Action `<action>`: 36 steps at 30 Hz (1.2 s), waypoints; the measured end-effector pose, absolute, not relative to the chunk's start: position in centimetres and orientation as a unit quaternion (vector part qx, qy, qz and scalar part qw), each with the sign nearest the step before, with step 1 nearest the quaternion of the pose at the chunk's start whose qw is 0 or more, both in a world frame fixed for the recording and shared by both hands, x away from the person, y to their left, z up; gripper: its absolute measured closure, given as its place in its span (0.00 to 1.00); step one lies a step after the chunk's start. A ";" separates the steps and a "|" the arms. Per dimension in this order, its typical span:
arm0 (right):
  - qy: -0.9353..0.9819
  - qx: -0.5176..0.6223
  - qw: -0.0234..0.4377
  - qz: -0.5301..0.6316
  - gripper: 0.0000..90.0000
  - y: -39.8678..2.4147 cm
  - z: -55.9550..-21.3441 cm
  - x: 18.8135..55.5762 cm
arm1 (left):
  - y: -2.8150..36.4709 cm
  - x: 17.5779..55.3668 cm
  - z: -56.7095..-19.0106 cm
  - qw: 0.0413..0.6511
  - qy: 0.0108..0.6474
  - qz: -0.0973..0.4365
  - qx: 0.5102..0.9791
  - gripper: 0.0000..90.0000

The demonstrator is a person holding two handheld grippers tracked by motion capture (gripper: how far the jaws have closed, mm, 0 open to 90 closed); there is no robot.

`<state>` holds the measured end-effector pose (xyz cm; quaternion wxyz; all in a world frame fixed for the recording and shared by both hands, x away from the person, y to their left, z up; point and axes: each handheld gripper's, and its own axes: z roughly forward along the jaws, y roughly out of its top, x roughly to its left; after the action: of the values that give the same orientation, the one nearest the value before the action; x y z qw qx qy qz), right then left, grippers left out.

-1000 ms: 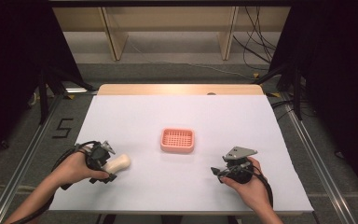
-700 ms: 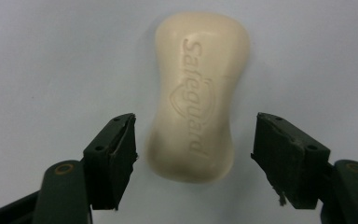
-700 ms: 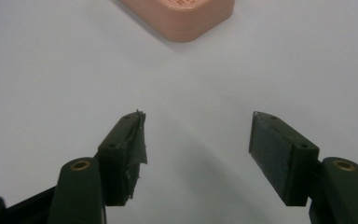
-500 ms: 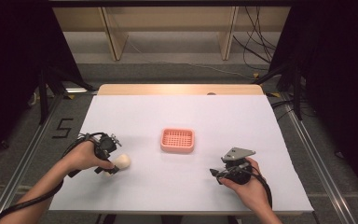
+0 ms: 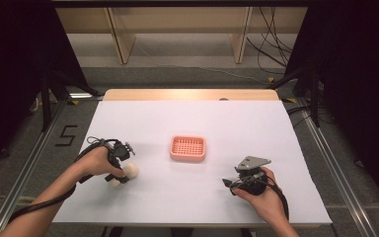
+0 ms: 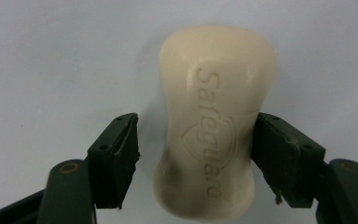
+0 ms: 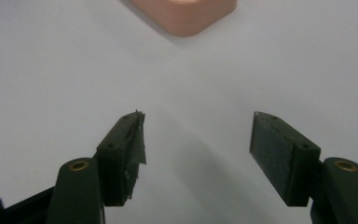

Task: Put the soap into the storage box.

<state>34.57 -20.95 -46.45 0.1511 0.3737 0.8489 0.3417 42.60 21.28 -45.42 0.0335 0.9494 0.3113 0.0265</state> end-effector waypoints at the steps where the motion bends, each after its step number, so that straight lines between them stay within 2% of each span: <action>1: 0.851 0.368 0.155 0.341 0.40 -21.0 -46.4 34.6 | 21.2 42.6 -45.5 0.032 0.310 0.026 0.950 0.37; 21: 0.852 0.371 0.149 0.338 0.39 -20.7 -46.6 34.5 | 21.0 43.3 -46.2 0.029 0.305 0.008 0.952 0.42; 29: 0.857 0.365 0.143 0.334 0.39 -20.8 -46.6 34.7 | 21.0 43.5 -46.0 0.035 0.309 0.003 0.950 0.55; 36: 0.856 0.367 0.143 0.335 0.39 -20.8 -46.7 34.7 | 21.2 43.2 -46.1 0.046 0.338 0.010 0.940 0.55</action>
<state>34.70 -20.81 -46.72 0.1434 0.3666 0.8561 0.3350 43.15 21.24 -46.06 0.0456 0.9399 0.3383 0.0097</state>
